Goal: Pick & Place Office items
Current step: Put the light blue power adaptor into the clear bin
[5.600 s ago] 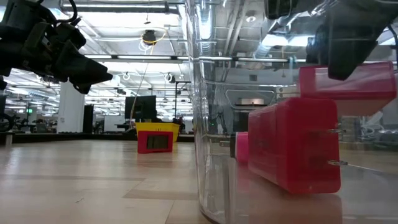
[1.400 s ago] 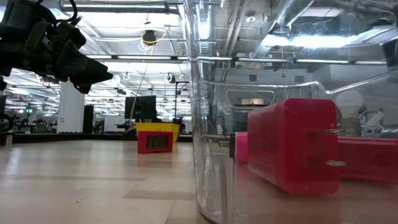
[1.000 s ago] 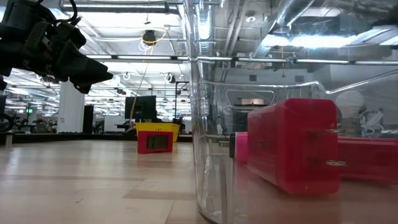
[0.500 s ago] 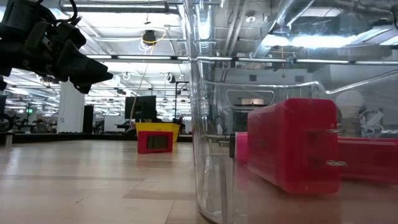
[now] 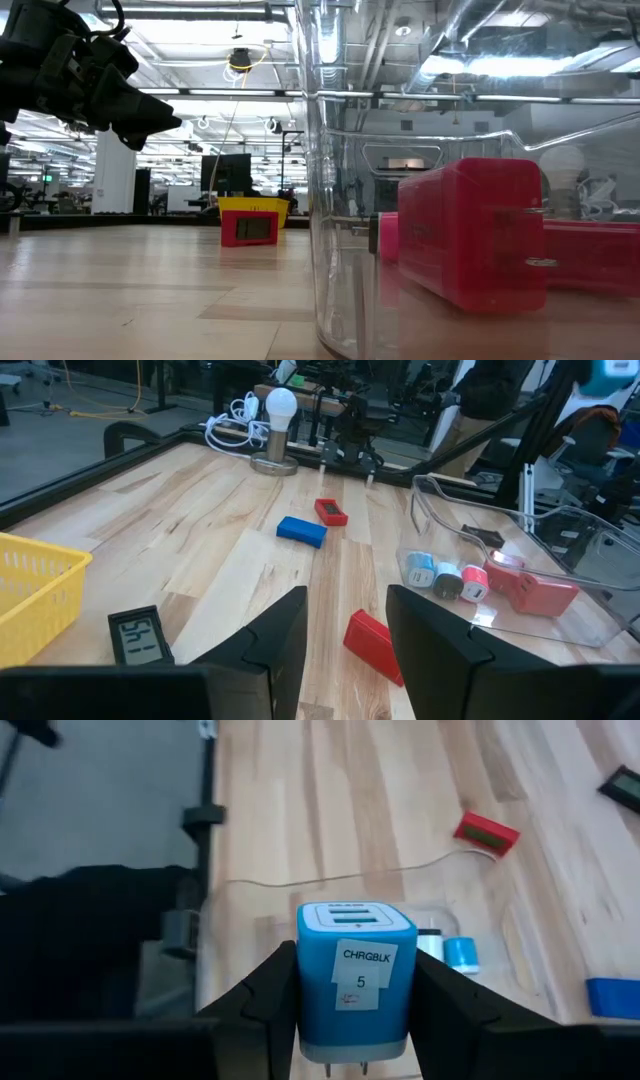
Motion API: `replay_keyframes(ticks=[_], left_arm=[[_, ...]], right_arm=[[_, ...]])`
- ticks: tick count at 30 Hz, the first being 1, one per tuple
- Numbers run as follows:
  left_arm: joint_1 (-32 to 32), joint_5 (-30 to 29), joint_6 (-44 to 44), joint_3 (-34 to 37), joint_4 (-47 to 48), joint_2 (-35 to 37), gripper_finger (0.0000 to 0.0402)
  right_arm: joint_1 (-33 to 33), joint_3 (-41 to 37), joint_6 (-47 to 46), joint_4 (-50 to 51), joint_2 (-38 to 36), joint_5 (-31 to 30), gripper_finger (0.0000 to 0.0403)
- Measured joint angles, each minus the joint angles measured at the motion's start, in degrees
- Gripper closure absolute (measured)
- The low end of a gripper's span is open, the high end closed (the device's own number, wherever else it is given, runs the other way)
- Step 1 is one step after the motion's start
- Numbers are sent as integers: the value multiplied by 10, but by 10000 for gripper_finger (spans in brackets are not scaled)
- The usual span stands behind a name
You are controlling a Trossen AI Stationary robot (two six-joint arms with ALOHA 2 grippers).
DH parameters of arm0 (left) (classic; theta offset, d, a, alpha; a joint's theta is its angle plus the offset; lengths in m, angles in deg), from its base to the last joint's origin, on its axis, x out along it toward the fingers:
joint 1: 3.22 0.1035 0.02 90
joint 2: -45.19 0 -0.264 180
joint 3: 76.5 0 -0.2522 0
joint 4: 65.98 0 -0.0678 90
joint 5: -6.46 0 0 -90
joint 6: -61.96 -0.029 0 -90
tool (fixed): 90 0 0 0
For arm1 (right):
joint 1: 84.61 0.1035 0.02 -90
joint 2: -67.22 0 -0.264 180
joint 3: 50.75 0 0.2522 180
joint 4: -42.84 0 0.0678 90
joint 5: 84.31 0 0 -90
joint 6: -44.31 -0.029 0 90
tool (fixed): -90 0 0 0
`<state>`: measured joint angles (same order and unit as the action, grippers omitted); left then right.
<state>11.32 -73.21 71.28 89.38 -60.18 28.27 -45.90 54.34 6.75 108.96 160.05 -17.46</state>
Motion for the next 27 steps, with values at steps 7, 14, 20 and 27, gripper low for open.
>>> replay_keyframes(ticks=[7, 14, 20, 27], left_arm=[[0, 0, 0, 0, 0, 0, 266], [0, 0, 0, 0, 0, 0, 266], [0, 0, 0, 0, 0, 0, 266], [0, 0, 0, 0, 0, 0, 266]], right_arm=[[-53, 0, 61, -2, 61, 52, 266], [-86, 0, 109, -2, 131, 99, 266], [-97, 0, 134, -1, 183, 126, 266], [-99, -9, 147, 0, 200, 128, 266]])
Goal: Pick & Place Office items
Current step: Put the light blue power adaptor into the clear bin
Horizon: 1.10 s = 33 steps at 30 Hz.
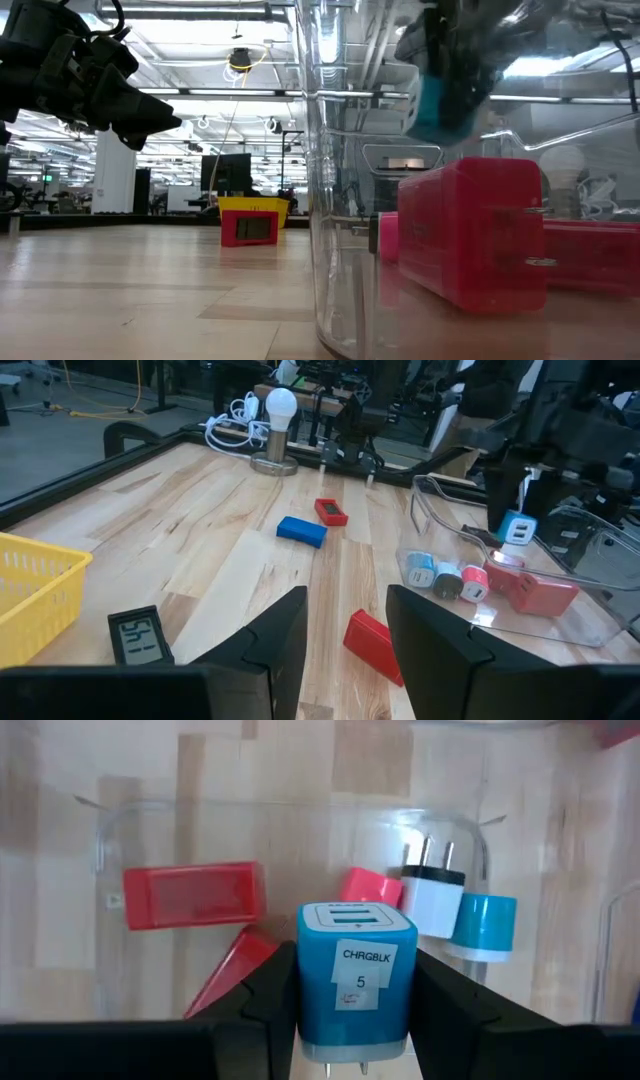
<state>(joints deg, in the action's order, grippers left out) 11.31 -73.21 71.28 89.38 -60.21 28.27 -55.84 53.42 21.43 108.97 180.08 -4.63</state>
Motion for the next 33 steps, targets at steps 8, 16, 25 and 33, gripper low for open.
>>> replay_keyframes(ticks=[8, 16, 25, 33], left_arm=[[0, 0, 0, 0, 0, 0, 266], [0, 0, 0, 0, 0, 0, 266], [0, 0, 0, 0, 0, 0, 266], [0, 0, 0, 0, 0, 0, 266]], right_arm=[[-10, -38, 11, 9, -4, -2, 266], [-17, -73, 19, 12, -4, -1, 266], [-19, -81, 19, 12, -4, -1, 266], [-19, -81, 19, 12, -4, -1, 263]])
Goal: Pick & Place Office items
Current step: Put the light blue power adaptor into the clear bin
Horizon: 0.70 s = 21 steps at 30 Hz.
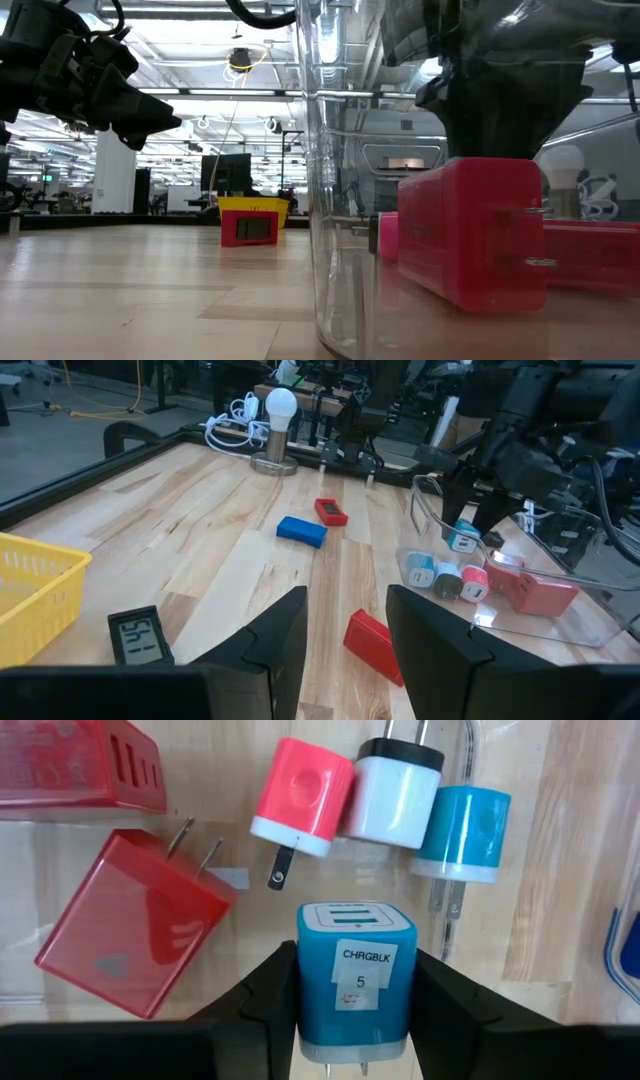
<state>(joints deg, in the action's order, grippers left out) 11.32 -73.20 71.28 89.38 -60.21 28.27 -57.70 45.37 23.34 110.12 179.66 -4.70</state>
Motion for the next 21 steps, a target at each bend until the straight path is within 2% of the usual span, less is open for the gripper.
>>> replay_keyframes(ticks=[6, 15, 21], left_arm=[[0, 0, 0, 0, 0, 0, 266], [0, 0, 0, 0, 0, 0, 266], [0, 0, 0, 0, 0, 0, 266]], right_arm=[[0, 0, 0, 0, 0, 0, 233], [0, 0, 0, 2, 0, -1, 254], [0, 0, -4, 3, 0, -2, 221]])
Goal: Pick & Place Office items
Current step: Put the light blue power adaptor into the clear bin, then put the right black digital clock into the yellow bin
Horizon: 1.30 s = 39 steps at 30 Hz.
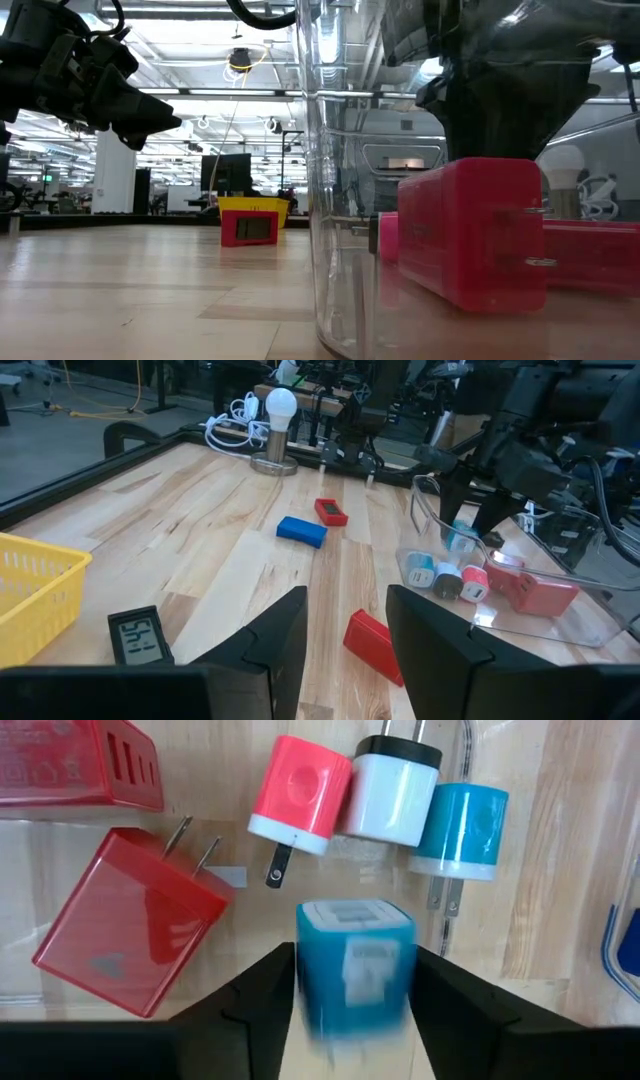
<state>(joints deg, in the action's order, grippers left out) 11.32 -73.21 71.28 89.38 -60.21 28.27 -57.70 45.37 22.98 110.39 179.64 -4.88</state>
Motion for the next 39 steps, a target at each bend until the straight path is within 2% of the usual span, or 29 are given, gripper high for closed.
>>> replay_keyframes(ticks=[7, 15, 23, 29, 34, 39], left_arm=[[0, 0, 0, 0, 0, 0, 266], [0, 0, 0, 0, 0, 0, 266], [0, 0, 0, 0, 0, 0, 266], [0, 0, 0, 0, 0, 0, 266], [0, 0, 0, 0, 0, 0, 266], [0, 0, 0, 0, 0, 0, 266]], right_arm=[[0, 0, -1, 5, -1, -4, 218], [11, 0, -26, 24, -49, -56, 232], [52, 0, -81, 23, -177, -147, 232], [124, 1, -102, 2, -266, -259, 232], [187, -1, -129, 14, -292, -323, 234], [232, -2, -257, 119, -292, -393, 232]])
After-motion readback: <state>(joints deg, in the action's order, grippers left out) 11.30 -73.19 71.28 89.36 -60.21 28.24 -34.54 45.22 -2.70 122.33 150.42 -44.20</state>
